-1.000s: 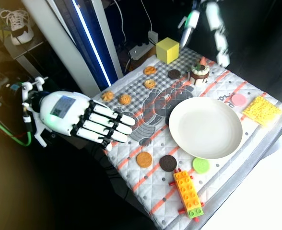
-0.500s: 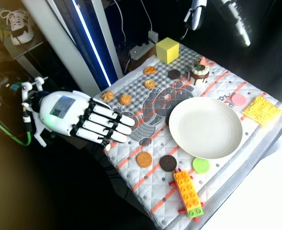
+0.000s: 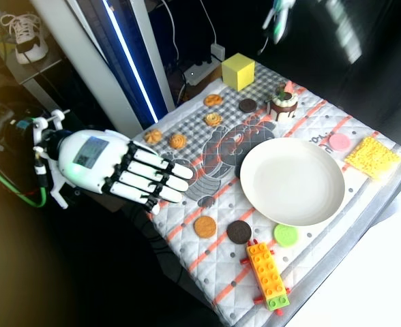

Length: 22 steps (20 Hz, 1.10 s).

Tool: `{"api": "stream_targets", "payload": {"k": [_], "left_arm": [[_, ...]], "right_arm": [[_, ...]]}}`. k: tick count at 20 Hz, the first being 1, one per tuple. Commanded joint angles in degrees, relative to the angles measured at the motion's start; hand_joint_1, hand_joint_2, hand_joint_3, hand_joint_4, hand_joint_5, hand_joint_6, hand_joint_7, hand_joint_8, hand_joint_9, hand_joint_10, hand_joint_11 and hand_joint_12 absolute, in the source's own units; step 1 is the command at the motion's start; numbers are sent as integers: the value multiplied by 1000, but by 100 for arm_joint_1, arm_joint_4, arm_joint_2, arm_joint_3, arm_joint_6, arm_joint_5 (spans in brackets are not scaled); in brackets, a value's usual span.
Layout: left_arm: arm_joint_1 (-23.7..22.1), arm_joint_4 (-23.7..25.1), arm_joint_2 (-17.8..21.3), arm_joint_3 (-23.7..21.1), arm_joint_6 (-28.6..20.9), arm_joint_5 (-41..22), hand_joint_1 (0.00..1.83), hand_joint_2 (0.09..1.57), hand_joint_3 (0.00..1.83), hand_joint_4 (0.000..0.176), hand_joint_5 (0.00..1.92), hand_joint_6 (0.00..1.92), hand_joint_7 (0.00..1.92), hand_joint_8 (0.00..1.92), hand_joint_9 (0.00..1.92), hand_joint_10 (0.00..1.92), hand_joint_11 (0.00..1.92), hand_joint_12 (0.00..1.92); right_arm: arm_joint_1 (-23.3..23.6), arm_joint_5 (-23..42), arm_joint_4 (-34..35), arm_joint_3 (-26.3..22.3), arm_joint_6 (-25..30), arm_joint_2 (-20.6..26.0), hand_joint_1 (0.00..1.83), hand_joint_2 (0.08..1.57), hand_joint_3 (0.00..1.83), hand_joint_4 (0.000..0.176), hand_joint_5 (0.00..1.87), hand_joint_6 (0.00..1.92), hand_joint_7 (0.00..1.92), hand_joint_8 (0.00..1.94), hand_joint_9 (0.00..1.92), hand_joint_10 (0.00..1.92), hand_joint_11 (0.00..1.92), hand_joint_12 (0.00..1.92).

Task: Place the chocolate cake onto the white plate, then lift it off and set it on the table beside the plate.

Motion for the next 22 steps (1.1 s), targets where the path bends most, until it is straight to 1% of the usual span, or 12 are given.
{"api": "stream_targets", "payload": {"k": [1, 3, 4, 6, 8, 10, 12, 16, 19, 20, 21, 22], "left_arm": [[-140, 1, -48, 96, -53, -232, 540, 1063, 5, 175, 7, 2, 0, 0, 2, 0, 0, 722], [-337, 70, -283, 254, -53, 277, 558, 1046, 1, 166, 12, 2, 0, 0, 0, 0, 0, 452], [-418, 117, -389, 321, -53, 452, 564, 1053, 1, 123, 12, 1, 5, 0, 0, 0, 0, 462], [-635, 237, -653, 496, -53, 938, 627, 1041, 0, 107, 14, 5, 13, 1, 3, 0, 0, 616], [-828, 328, -893, 642, -53, 1424, 634, 1028, 0, 130, 0, 0, 0, 0, 0, 0, 0, 491], [-962, 314, -1040, 731, -53, 1774, 677, 1016, 0, 138, 0, 0, 0, 0, 0, 0, 0, 30], [-1038, 327, -1088, 792, -53, 1960, 734, 991, 0, 144, 0, 0, 0, 0, 0, 0, 0, 0], [-1192, -413, -1221, 762, -53, 2198, 799, 1003, 0, 143, 0, 0, 0, 0, 0, 0, 0, 0], [-1226, -658, -1305, 771, -53, 2258, 915, 1010, 0, 105, 34, 14, 0, 0, 0, 0, 0, 0], [-1224, -659, -1317, 787, -53, 2292, 1020, 1013, 0, 86, 79, 27, 14, 5, 20, 9, 24, 13], [-1219, -669, -1331, 806, -53, 2327, 1082, 1026, 1, 86, 136, 28, 70, 15, 60, 75, 4, 460], [-1205, -701, -1333, 814, -53, 2324, 1174, 1039, 4, 84, 249, 34, 170, 99, 11, 536, 0, 999]], "right_arm": [[31, 673, 26, 37, 0, 3, 447, 1303, 0, 0, 0, 0, 0, 0, 33, 43, 0, 1510], [24, 673, 46, 38, 0, -8, 458, 1291, 0, 0, 0, 0, 0, 0, 8, 56, 0, 1580], [17, 673, 50, 37, 0, -8, 436, 1290, 0, 0, 0, 0, 0, 0, 1, 19, 0, 1574], [6, 673, 52, 37, 17, -10, 326, 1301, 1, 0, 0, 0, 0, 0, 21, 36, 0, 1396], [3, 673, 52, 38, 23, -18, 298, 1318, 2, 0, 0, 0, 0, 0, 2, 82, 0, 1090], [-3, 673, 51, 38, 33, -18, 342, 1322, 2, 0, 0, 0, 0, 0, 0, 122, 0, 1022], [-10, 673, 51, 39, 36, -27, 329, 1322, 1, 0, 0, 0, 0, 0, 0, 117, 0, 1014], [-24, 674, 53, 43, 57, -48, 314, 1327, 2, 0, 0, 0, 0, 0, 0, 145, 0, 1065], [-33, 676, 54, 45, 87, -49, 311, 1327, 0, 0, 0, 0, 0, 0, 0, 218, 0, 1238], [-33, 676, 54, 46, 95, -50, 317, 1326, 0, 0, 0, 0, 0, 0, 0, 252, 0, 1248], [-33, 677, 54, 46, 102, -51, 314, 1324, 0, 3, 0, 0, 0, 0, 0, 274, 0, 1245], [-34, 677, 54, 47, 103, -52, 299, 1327, 1, 0, 0, 0, 0, 0, 0, 271, 0, 1239]]}}
